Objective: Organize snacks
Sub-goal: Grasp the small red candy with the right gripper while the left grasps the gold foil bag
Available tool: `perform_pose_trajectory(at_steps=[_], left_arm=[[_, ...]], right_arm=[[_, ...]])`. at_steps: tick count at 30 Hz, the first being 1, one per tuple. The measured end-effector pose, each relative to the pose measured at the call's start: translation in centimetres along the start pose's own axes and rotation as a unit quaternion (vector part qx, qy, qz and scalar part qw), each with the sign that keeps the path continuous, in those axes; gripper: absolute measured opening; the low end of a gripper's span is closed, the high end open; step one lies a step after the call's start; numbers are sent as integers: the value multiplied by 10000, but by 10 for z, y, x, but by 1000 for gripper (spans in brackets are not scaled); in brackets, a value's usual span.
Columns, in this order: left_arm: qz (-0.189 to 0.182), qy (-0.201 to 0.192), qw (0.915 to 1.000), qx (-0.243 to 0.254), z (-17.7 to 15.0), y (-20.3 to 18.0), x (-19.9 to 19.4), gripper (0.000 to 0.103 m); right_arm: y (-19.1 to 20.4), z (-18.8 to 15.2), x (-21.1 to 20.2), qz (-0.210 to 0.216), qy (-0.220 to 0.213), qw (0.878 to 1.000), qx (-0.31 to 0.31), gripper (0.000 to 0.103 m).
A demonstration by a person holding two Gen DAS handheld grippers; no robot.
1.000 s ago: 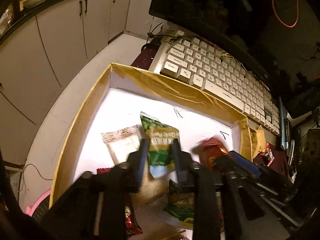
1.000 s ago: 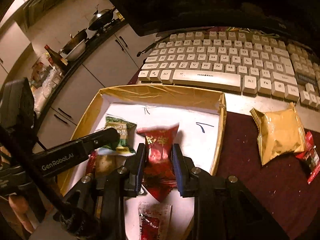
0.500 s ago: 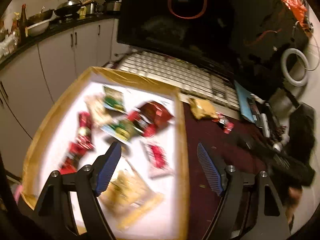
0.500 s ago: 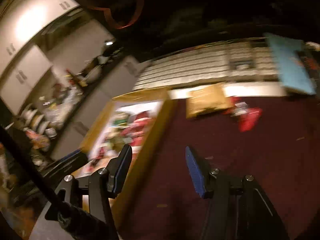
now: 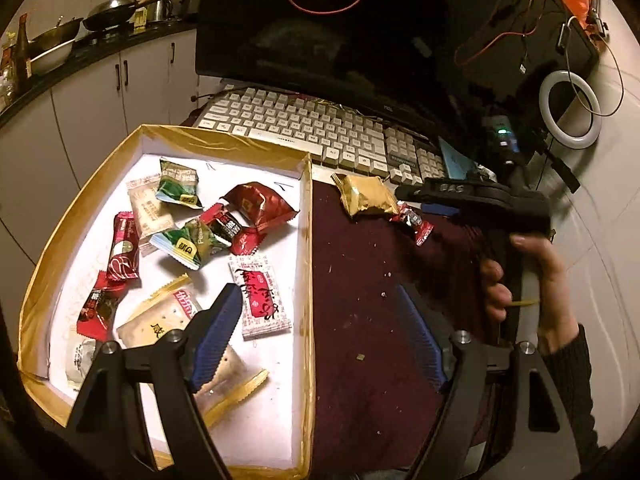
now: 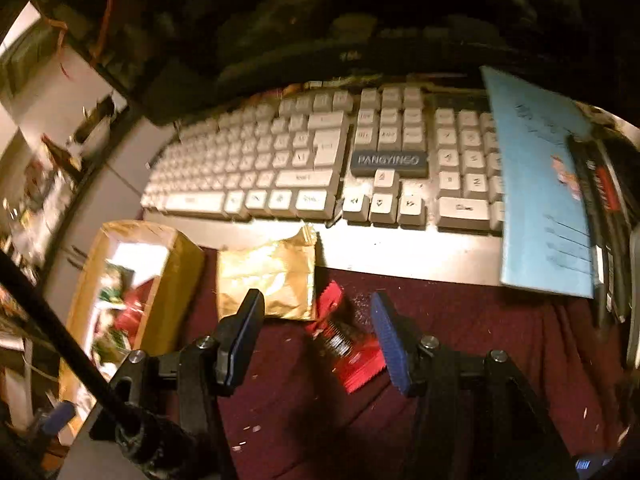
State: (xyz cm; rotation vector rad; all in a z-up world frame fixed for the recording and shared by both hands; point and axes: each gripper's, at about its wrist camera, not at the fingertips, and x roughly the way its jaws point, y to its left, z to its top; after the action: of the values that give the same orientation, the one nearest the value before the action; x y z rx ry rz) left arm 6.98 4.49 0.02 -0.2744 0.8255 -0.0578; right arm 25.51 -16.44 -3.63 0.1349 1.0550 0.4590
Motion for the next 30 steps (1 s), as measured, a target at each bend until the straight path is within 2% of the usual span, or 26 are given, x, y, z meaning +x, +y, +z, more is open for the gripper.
perform_pose_trajectory(at_steps=[2, 6, 8, 9, 10, 13, 17, 21, 24, 27, 30], left_arm=[[3, -1, 10000, -12, -1, 1, 0, 79], [14, 89, 9999, -67, 0, 3, 6, 79], [1, 91, 9999, -51, 1, 2, 7, 79], [9, 87, 10000, -24, 3, 0, 6, 79], [15, 75, 10000, 2, 4, -1, 6, 79], [63, 54, 9999, 119, 8, -5, 4, 79], [159, 71, 9992, 372, 16, -14, 6, 79], [237, 171, 9961, 837, 28, -30, 19, 79], [241, 386, 9902, 1318, 38, -46, 40, 79], [344, 569, 9822, 1755, 50, -60, 64, 79], [412, 638, 9700, 2308, 57, -75, 82, 79]], right_arm=[[-1, -5, 6, -66, 152, 9999, -3, 55], [12, -22, 6, -271, 123, 9990, -337, 54], [20, -24, 7, -566, 93, 9972, -486, 44], [21, -24, 7, -667, 91, 9965, -486, 34], [23, -24, 7, -766, 88, 9958, -487, 29], [23, -29, 4, -839, 31, 9958, -362, 27], [8, -56, -16, -451, -168, 9986, 204, 27], [-4, -86, -35, -17, -530, 9965, 651, 27], [-8, -99, -42, 373, -774, 9930, 807, 27], [-9, -105, -47, 414, -1087, 9898, 827, 27], [-21, -109, -48, 512, -1239, 9853, 1063, 27]])
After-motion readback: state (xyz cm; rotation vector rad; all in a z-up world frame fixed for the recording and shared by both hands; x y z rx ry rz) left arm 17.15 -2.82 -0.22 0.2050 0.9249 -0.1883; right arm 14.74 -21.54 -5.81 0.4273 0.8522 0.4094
